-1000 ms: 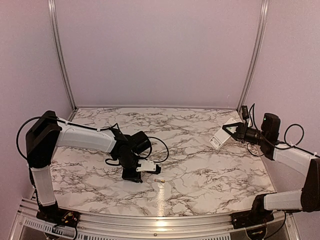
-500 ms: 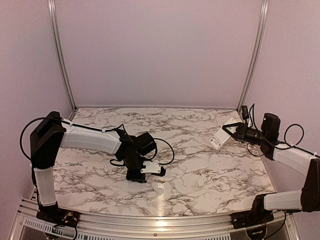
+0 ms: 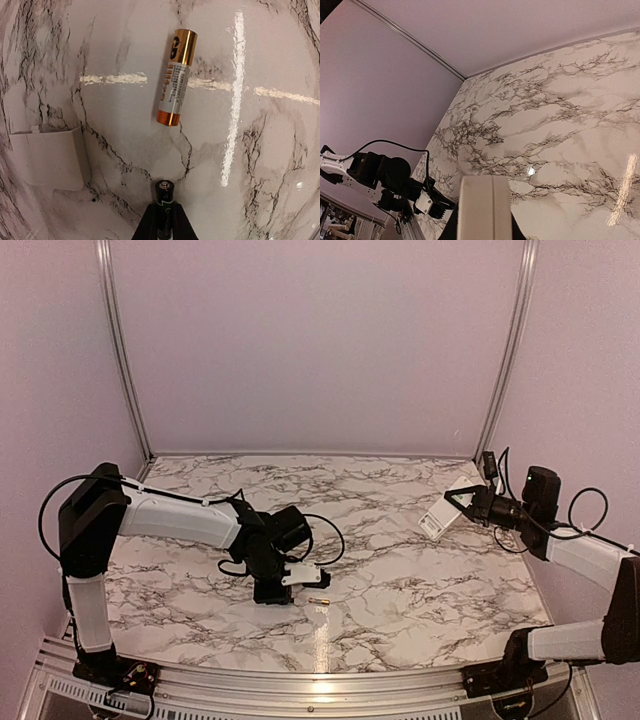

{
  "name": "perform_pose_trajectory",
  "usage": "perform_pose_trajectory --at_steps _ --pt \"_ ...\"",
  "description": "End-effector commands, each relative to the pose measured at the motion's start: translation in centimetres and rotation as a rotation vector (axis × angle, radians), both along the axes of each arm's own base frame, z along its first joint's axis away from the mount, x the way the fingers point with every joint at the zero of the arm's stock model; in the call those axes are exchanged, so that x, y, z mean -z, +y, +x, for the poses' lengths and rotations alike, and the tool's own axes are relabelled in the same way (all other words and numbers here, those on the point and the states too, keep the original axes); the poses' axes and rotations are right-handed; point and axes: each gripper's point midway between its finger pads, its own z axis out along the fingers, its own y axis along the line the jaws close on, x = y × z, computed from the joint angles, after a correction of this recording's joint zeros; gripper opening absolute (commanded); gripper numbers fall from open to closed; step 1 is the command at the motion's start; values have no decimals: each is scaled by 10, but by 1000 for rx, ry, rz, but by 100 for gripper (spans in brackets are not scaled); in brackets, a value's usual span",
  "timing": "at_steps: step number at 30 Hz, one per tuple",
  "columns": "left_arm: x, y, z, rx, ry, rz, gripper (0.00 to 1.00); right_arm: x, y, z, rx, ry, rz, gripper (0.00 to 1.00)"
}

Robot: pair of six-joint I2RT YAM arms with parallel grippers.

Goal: Load the batteries into the remote control
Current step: Pick up the battery from the center of the board.

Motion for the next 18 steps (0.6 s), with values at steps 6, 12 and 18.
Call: perform_pose_trajectory --at_steps 6,12,18 --pt "7 11 -14 -119 73 14 0 -3 4 -5 -27 1 -5 0" --pt "-61 -14 2 -149 -41 -209 0 2 15 -8 -53 24 -3 0" --pt "-181 -36 32 -249 -270 -601 0 4 45 -18 -145 65 -6 0"
